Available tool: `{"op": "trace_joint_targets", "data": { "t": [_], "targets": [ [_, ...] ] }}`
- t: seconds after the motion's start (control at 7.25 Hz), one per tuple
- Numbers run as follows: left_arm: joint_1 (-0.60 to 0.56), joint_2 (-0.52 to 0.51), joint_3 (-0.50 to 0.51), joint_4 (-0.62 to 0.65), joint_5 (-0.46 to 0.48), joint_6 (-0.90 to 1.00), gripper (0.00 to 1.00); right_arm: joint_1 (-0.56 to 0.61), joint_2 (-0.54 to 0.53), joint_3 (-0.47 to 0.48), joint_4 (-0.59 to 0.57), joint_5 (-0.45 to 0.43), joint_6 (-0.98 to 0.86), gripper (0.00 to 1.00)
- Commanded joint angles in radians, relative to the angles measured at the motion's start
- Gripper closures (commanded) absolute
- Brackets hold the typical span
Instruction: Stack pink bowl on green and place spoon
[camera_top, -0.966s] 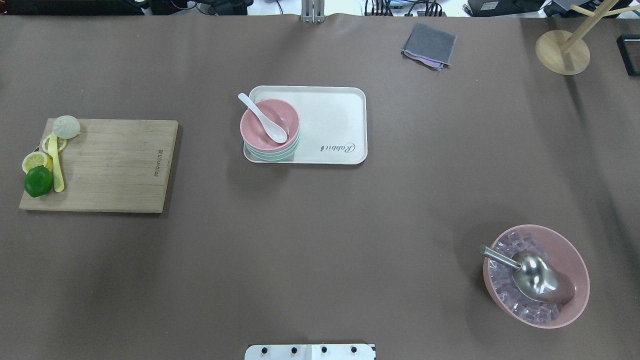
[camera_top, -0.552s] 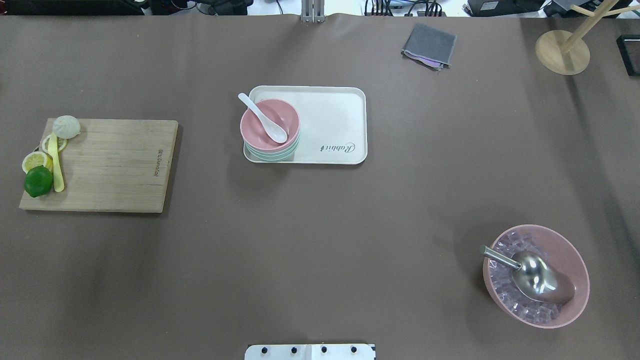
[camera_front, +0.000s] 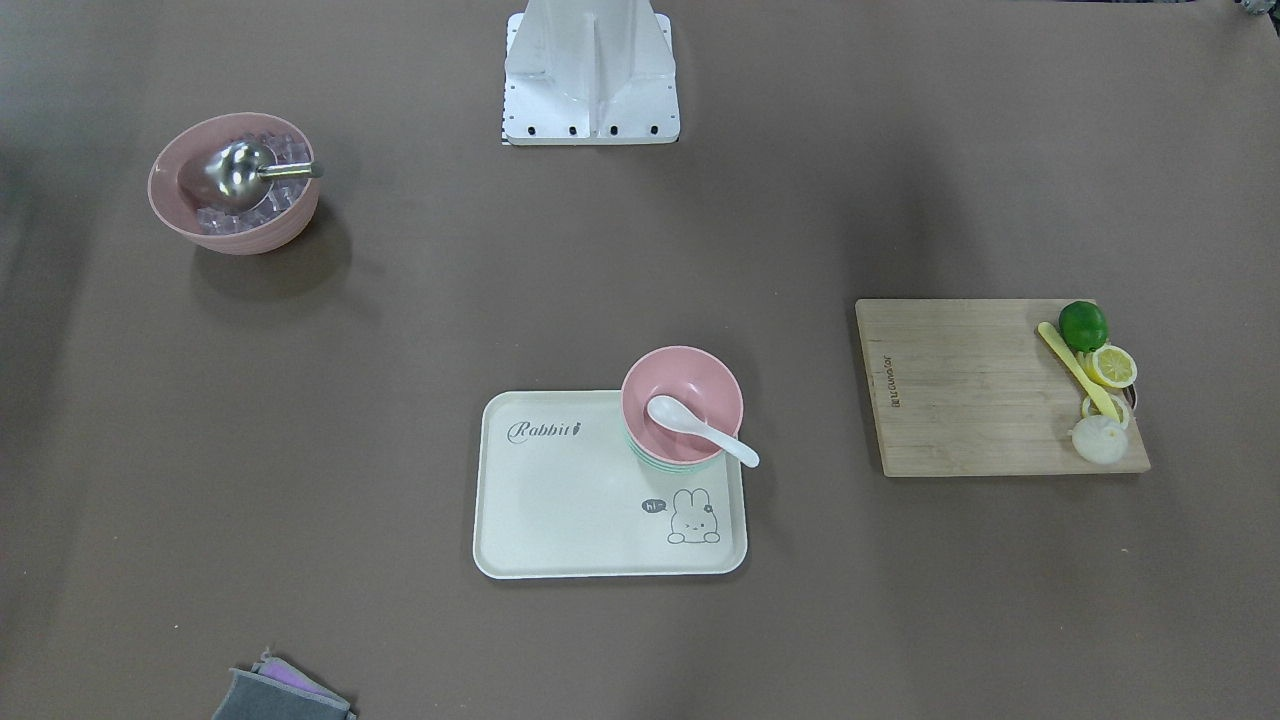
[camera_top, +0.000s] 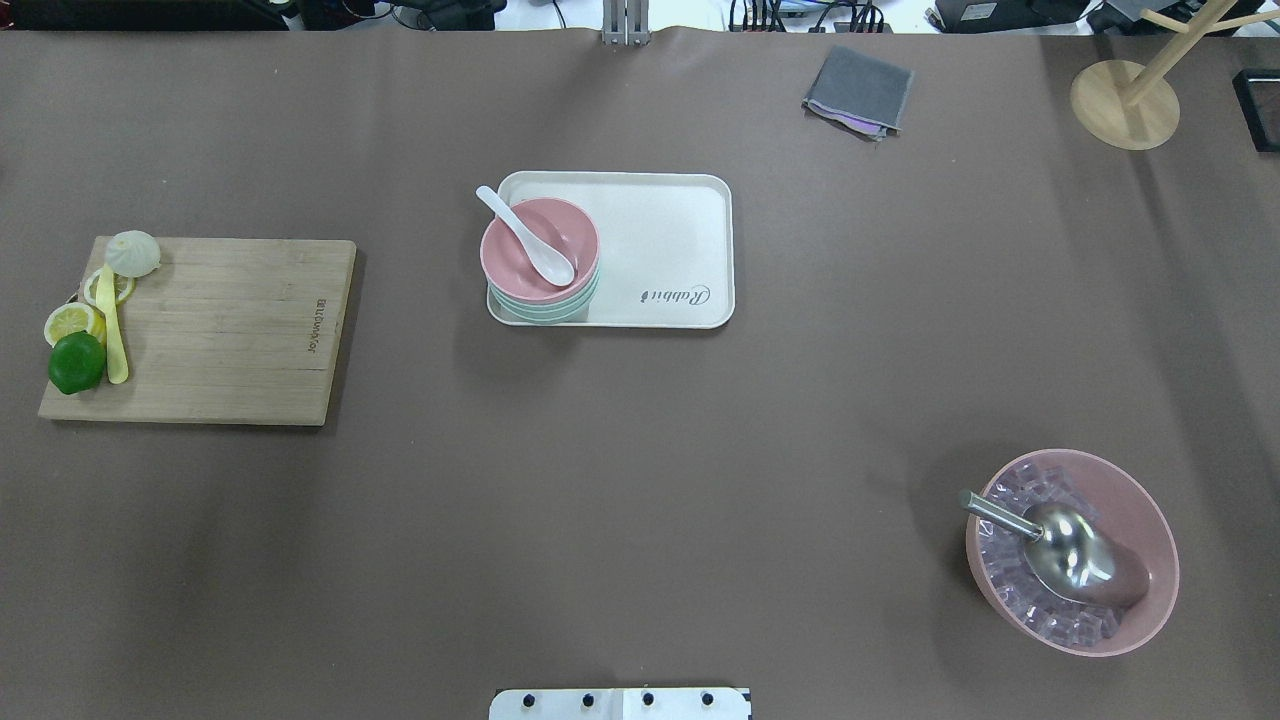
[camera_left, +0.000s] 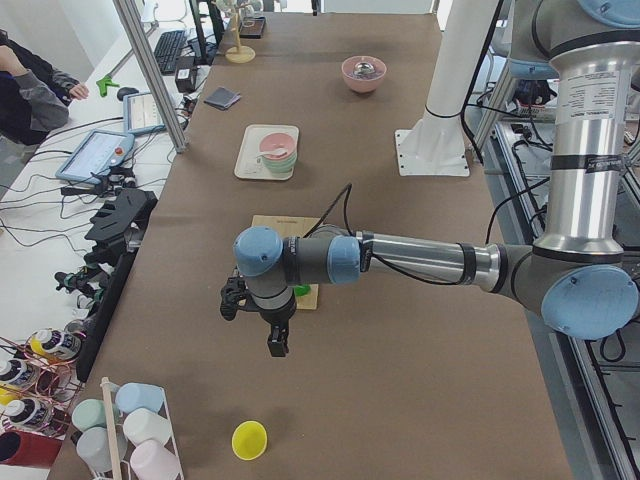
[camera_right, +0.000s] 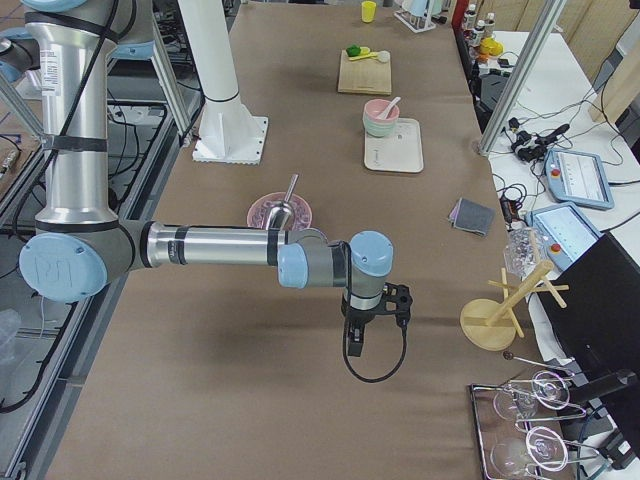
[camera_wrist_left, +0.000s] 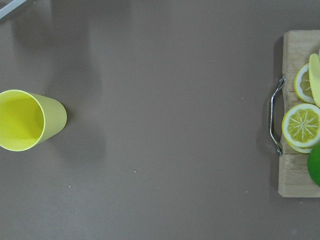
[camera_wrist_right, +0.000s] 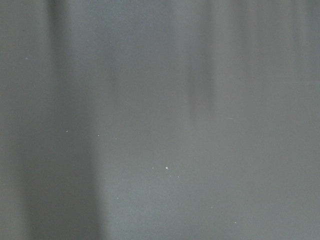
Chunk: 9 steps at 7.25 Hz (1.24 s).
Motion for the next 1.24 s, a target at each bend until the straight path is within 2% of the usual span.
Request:
{"op": "trace_joint_targets", "data": {
  "t": [0.0,0.14,0.83,0.97,1.1],
  "targets": [
    [0.002,0.005,-0.012,-0.079,-0.003,0.006,0.02,0.002,-0.010,0.005,-0.001,-0.001,-0.002,0.00],
    [0.003,0.017,-0.010,-0.125,-0.003,0.008,0.02,0.000,-0.008,0.005,-0.001,-0.001,-0.002,0.00],
    [0.003,0.031,-0.010,-0.133,-0.001,0.008,0.02,-0.001,-0.008,0.025,0.005,0.018,0.000,0.00],
    [0.003,0.034,-0.012,-0.136,-0.003,0.008,0.02,-0.004,-0.008,0.023,0.011,0.042,0.004,0.00],
    [0.003,0.034,-0.021,-0.136,-0.003,0.008,0.02,-0.003,-0.014,0.022,0.060,0.130,-0.003,0.00]
  ]
}}
